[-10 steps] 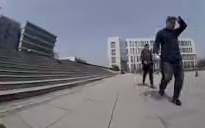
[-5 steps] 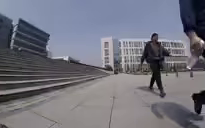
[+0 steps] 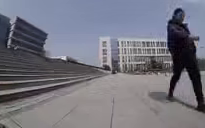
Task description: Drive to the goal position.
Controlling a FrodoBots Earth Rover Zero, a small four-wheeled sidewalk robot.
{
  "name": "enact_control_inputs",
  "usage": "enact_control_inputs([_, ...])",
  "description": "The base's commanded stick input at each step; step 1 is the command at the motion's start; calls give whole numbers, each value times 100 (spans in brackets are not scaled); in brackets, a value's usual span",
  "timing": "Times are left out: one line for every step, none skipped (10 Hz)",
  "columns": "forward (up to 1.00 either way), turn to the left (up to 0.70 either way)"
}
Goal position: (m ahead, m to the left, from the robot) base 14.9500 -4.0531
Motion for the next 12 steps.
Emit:
enact_control_inputs([70,0])
enact_control_inputs([70,0])
enact_control_inputs([70,0])
enact_control_inputs([70,0])
enact_control_inputs([70,0])
enact_control_inputs([70,0])
enact_control_inputs([70,0])
enact_control_inputs([70,0])
enact_control_inputs([70,0])
enact_control_inputs([70,0])
enact_control_inputs([70,0])
enact_control_inputs([70,0])
